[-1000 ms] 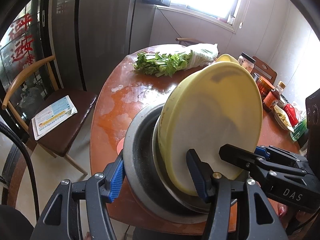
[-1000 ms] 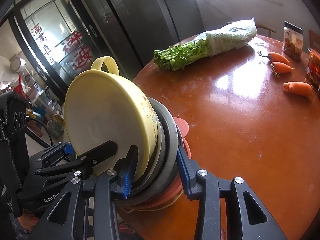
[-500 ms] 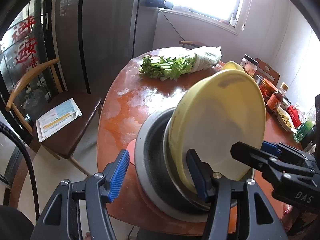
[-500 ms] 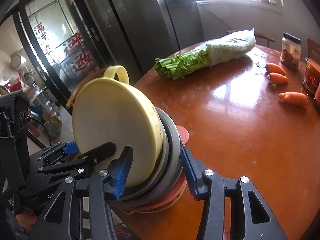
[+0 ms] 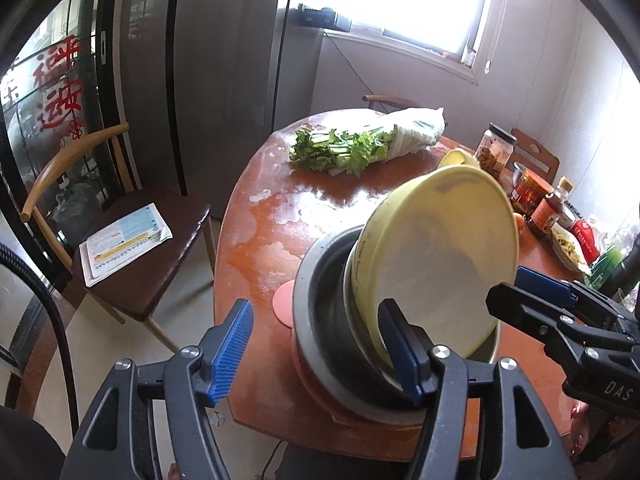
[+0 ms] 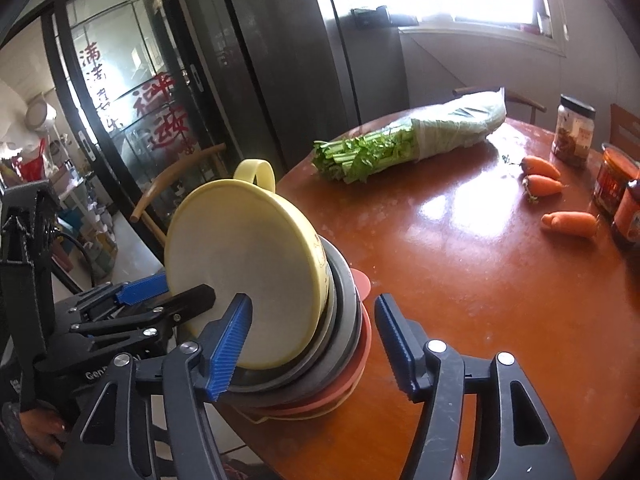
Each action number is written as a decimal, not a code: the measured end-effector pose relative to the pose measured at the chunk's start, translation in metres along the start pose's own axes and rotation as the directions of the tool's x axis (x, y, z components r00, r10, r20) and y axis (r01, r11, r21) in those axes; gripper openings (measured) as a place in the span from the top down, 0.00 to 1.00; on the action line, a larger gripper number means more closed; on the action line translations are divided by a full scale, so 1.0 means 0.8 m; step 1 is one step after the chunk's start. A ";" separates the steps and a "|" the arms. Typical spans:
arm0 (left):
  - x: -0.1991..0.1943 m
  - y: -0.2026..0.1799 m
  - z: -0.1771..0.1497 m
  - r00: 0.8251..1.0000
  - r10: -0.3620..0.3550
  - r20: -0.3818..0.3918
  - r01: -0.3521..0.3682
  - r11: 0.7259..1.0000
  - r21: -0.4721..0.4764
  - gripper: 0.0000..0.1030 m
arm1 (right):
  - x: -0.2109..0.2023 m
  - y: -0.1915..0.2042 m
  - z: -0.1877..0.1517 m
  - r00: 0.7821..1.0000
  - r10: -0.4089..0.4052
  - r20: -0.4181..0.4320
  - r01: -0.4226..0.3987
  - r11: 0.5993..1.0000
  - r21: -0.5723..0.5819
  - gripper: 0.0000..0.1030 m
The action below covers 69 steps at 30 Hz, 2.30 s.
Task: Organize plates and bowls
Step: 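Lower the bowl stack onto the silver tray atop the pink plates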
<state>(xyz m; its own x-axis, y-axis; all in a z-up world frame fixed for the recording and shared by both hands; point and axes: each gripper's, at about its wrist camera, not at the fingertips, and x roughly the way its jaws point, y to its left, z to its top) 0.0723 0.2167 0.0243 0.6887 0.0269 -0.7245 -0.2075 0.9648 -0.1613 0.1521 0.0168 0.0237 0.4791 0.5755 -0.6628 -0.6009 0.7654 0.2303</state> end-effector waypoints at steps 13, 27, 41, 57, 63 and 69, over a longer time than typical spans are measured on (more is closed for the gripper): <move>-0.019 0.068 -0.013 0.997 -0.074 0.024 0.077 0.991 -0.113 0.22 | -0.007 -0.014 -0.034 1.000 0.019 -0.008 -0.019 1.000 0.005 0.25; 0.045 0.080 0.005 0.977 -0.198 -0.082 0.184 0.971 -0.154 0.22 | 0.021 -0.014 -0.039 0.994 0.090 -0.069 -0.083 0.991 0.107 0.24; 0.077 0.068 0.003 0.958 -0.260 -0.124 0.250 0.964 -0.087 0.31 | 0.053 -0.023 -0.033 0.987 0.125 -0.104 -0.111 0.986 0.126 0.23; 0.082 0.003 0.002 0.941 -0.305 -0.143 0.311 0.950 0.024 0.35 | 0.044 -0.065 -0.036 0.994 0.058 -0.096 -0.045 0.990 0.132 0.24; 0.090 -0.024 0.005 0.937 -0.314 -0.154 0.323 0.945 0.040 0.35 | 0.033 -0.092 -0.040 0.995 0.034 -0.098 -0.020 0.989 0.148 0.27; 0.101 -0.056 0.010 0.929 -0.326 -0.173 0.342 0.937 0.069 0.35 | 0.020 -0.117 -0.046 0.995 0.012 -0.095 0.004 0.985 0.174 0.29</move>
<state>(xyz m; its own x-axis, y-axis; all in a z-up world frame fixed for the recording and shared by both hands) 0.1425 0.1775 -0.0218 0.5879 -0.3350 -0.7363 0.0892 0.9315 -0.3525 0.1923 -0.0563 -0.0342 0.4085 0.5548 -0.7248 -0.4785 0.8064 0.3475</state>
